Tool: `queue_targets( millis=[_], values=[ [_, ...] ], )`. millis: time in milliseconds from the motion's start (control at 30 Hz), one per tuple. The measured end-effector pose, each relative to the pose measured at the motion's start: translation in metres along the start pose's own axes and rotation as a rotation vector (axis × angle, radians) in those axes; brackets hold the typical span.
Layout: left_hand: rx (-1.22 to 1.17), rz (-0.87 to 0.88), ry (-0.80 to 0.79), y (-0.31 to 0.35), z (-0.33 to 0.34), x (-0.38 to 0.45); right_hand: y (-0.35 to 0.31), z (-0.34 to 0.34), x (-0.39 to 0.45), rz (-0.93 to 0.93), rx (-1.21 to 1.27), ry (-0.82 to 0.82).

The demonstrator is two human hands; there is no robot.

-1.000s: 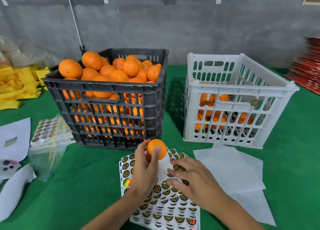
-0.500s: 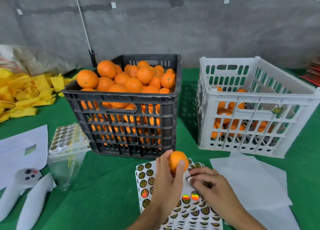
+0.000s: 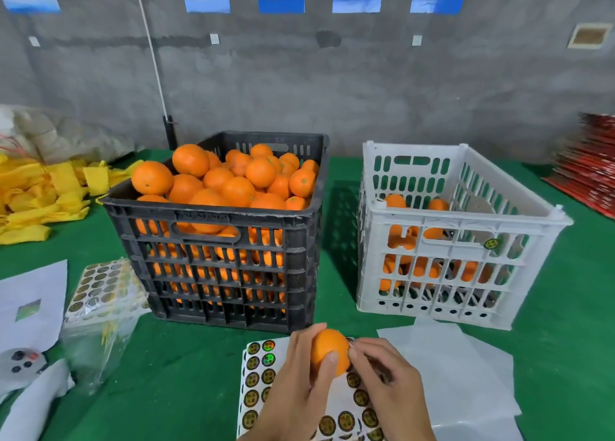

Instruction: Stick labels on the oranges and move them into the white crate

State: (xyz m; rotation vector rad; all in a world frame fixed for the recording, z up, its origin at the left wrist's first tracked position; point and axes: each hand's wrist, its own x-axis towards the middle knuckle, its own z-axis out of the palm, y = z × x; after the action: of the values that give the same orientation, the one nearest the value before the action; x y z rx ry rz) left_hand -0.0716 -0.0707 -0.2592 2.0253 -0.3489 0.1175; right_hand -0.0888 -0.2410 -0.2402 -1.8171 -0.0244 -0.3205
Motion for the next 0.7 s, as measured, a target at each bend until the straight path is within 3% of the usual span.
queue_targets(
  millis=[167,267,333,367,433,500,600,700],
  values=[
    [-0.102,-0.036,0.115,0.005,0.001,0.000,0.000,0.002,-0.003,-0.046,-0.218,-0.184],
    [-0.059,-0.035,0.160,0.009,-0.002,0.003,-0.016,-0.002,0.005,-0.023,-0.500,-0.416],
    [-0.062,-0.025,0.174,0.015,-0.005,0.004,-0.028,-0.007,0.017,0.027,-0.561,-0.575],
    [-0.056,-0.013,0.188,0.018,-0.005,0.005,-0.031,-0.009,0.021,0.006,-0.569,-0.573],
    [-0.039,0.028,0.229,0.025,-0.006,0.006,-0.030,-0.013,0.016,-0.090,-0.509,-0.455],
    [-0.020,0.099,0.252,0.035,-0.006,0.009,-0.038,-0.012,0.011,-0.255,-0.646,-0.289],
    [-0.033,0.228,0.229,0.069,-0.015,0.030,-0.049,-0.020,0.011,-0.518,-0.579,0.145],
    [-0.063,0.372,0.123,0.118,-0.021,0.071,-0.071,-0.046,0.046,-0.709,-0.572,0.407]
  ],
)
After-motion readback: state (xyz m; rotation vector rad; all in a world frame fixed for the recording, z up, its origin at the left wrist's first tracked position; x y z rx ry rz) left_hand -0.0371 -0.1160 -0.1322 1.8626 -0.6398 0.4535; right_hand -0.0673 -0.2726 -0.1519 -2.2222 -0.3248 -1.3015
